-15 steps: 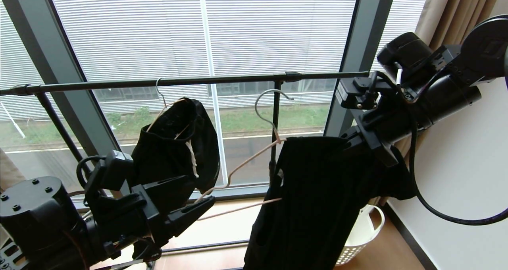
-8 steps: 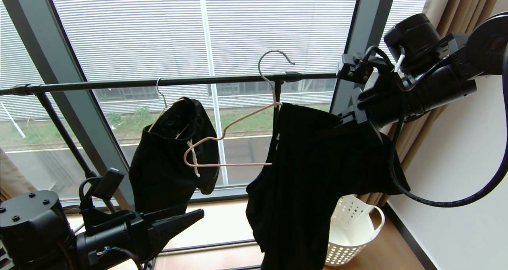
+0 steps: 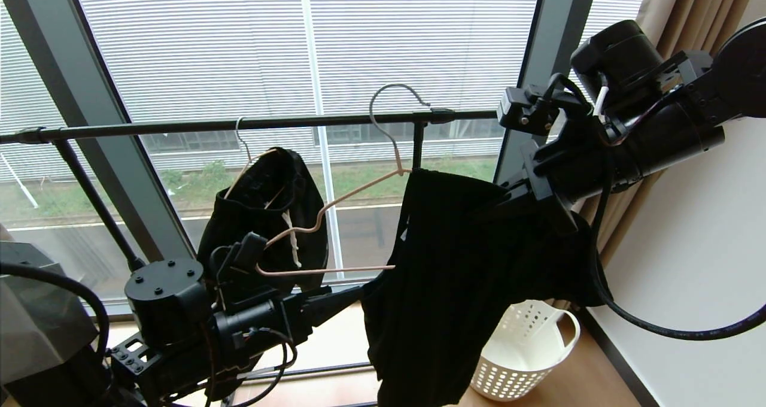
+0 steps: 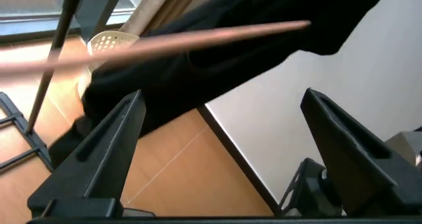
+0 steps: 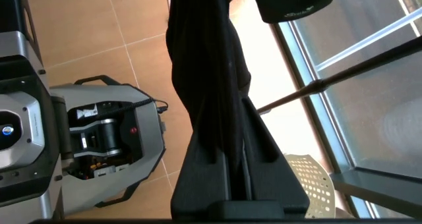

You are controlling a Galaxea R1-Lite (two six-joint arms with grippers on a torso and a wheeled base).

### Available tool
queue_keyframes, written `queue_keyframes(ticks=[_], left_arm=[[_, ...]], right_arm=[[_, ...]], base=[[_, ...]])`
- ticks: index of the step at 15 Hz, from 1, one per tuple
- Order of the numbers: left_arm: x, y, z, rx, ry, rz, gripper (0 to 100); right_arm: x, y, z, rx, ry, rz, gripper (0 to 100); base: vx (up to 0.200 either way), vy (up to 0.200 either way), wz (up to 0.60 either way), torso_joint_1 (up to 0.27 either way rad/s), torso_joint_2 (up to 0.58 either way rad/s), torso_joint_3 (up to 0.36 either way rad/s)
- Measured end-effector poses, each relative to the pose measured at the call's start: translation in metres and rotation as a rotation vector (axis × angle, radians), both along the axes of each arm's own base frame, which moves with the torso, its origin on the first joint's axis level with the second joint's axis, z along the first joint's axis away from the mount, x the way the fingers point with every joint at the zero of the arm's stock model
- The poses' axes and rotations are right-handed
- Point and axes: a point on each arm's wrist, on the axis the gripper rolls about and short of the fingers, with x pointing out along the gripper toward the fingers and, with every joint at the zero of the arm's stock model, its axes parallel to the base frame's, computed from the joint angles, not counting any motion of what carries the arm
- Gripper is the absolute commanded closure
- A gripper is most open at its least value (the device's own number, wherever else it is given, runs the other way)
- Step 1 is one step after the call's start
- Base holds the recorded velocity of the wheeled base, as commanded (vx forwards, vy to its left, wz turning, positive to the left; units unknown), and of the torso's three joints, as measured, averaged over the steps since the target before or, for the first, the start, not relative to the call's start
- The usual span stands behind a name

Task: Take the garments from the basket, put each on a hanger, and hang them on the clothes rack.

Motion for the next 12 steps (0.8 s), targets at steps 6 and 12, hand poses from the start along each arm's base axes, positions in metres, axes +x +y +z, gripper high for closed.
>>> queue_keyframes(ticks=[6,12], left_arm=[[0.011,-0.014,-0.013,0.016,0.014,-0.012,0],[0.005,-0.014,-0.014,0.048,-0.007,-0.001,0]], right_arm=[[-0.010,0.000,0.003,0.000,-0.002,0.012,100],[-0.013,0.003,0.004,-0.001,-0.009,0.025,100]], base=[[0.000,0.000,0.00,0.000,0.00,0.000],[0.000,0.000,0.00,0.000,0.00,0.000]])
